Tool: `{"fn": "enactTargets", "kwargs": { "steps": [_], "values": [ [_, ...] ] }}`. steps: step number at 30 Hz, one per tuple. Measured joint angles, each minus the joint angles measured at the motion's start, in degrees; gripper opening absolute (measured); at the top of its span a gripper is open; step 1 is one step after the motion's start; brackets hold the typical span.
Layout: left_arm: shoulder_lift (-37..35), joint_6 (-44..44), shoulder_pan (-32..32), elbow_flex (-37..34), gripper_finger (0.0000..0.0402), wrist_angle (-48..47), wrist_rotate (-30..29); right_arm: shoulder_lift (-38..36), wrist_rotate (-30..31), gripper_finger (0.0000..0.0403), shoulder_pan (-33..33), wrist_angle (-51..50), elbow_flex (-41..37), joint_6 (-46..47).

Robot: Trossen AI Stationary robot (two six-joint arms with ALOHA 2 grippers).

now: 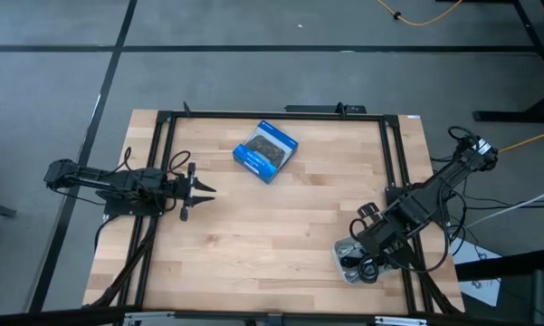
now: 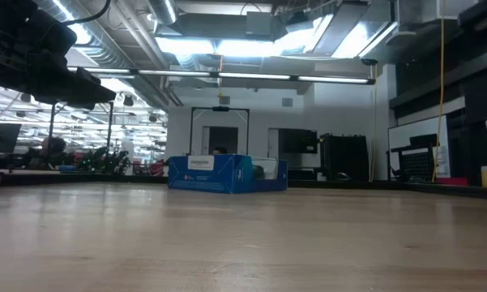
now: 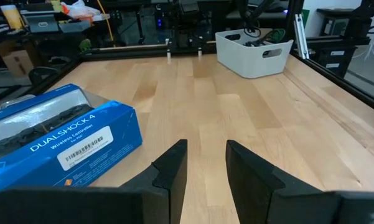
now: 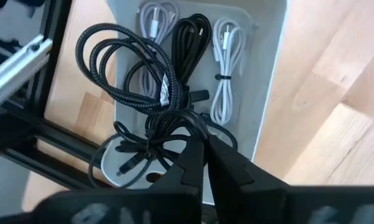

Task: Pick and place USB-C Cables
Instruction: Put the black charger cable into the gray bin

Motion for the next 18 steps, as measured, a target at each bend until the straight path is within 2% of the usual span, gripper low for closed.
{"fn": "enactTargets", "kwargs": {
  "steps": [18],
  "values": [
    [0.0, -0.1, 0.0, 0.0, 0.0102, 0.0, 0.0, 0.1, 3.6, 0.0031, 0.0, 0.0, 0.0, -0.4]
  ]
}}
